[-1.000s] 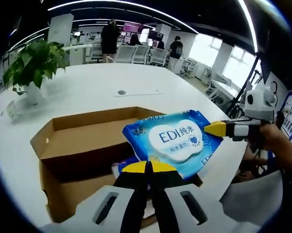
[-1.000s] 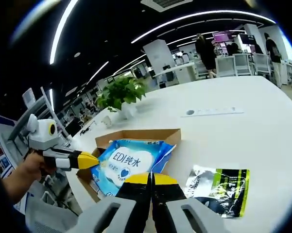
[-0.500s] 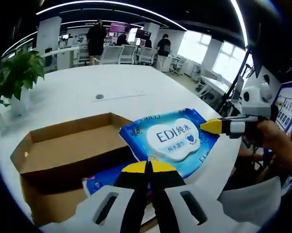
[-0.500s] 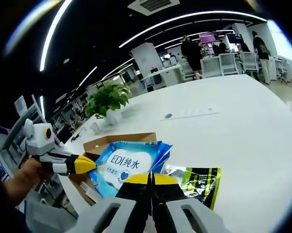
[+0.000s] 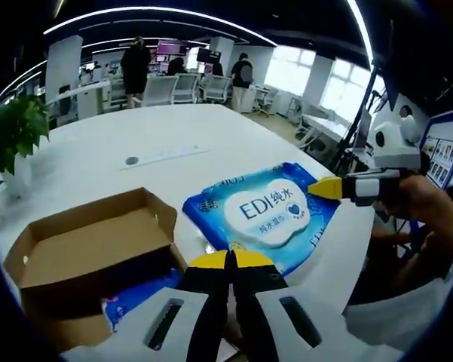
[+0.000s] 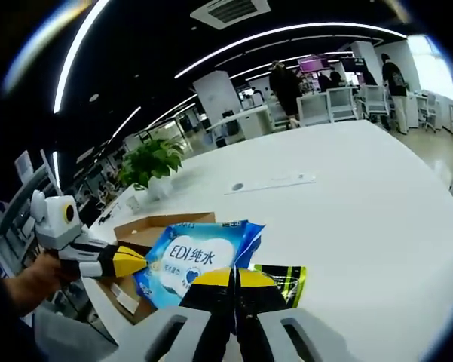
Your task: Operate the shoe box by opening the lid, removing the specified soft item, and placing it in the target area until the item is outside and the box remains undamaged.
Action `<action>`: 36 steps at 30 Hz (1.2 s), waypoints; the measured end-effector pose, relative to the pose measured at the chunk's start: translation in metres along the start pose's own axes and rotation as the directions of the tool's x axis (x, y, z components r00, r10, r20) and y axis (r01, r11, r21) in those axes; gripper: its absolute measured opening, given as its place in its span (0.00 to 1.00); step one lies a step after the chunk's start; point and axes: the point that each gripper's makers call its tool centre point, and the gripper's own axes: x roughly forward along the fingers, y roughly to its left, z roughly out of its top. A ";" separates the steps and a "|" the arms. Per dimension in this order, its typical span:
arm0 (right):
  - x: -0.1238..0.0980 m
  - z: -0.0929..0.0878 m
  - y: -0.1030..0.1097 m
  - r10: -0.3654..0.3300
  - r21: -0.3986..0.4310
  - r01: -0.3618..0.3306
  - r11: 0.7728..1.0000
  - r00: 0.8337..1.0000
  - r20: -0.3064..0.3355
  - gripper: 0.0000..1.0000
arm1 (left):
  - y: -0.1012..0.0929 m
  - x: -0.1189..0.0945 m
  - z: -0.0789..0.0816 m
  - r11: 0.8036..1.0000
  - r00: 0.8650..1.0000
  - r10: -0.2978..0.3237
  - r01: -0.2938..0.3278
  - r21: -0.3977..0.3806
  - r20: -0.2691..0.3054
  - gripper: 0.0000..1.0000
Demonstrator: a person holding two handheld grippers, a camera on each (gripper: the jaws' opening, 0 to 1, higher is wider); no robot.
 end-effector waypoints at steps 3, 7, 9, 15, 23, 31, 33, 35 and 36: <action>0.003 -0.002 -0.009 -0.006 0.011 0.006 1.000 1.000 -0.004 0.00 | -0.003 0.009 -0.002 1.000 1.000 -0.009 0.009 0.003 -0.009 0.00; 0.009 -0.009 -0.018 -0.013 0.007 0.013 1.000 1.000 -0.022 0.00 | -0.004 0.019 -0.009 1.000 0.999 -0.014 0.014 0.003 -0.032 0.00; 0.012 -0.012 -0.022 -0.017 0.013 0.017 1.000 0.999 -0.030 0.00 | -0.003 0.026 -0.013 1.000 0.999 -0.013 0.013 0.010 -0.049 0.00; 0.023 -0.025 -0.032 -0.030 -0.001 0.030 1.000 0.998 -0.052 0.00 | 0.001 0.041 -0.024 0.999 0.995 -0.008 0.011 0.035 -0.102 0.00; 0.034 -0.035 -0.043 -0.042 -0.030 0.040 0.999 0.997 -0.072 0.00 | 0.004 0.056 -0.034 0.996 0.987 0.005 0.009 0.088 -0.163 0.00; 0.043 -0.043 -0.051 -0.054 -0.053 0.049 0.997 0.994 -0.093 0.00 | 0.007 0.065 -0.045 0.989 0.975 0.019 0.014 0.147 -0.222 0.00; 0.048 -0.045 -0.055 -0.063 -0.057 0.058 0.997 0.993 -0.097 0.00 | 0.008 0.067 -0.046 0.987 0.973 0.024 0.013 0.159 -0.230 0.00; 0.050 -0.047 -0.058 -0.071 -0.061 0.065 0.996 0.992 -0.102 0.00 | 0.009 0.069 -0.049 0.986 0.971 0.025 0.015 0.164 -0.239 0.00; 0.050 -0.047 -0.059 -0.072 -0.062 0.065 0.996 0.992 -0.102 0.00 | 0.009 0.070 -0.050 0.986 0.970 0.025 0.017 0.167 -0.243 0.00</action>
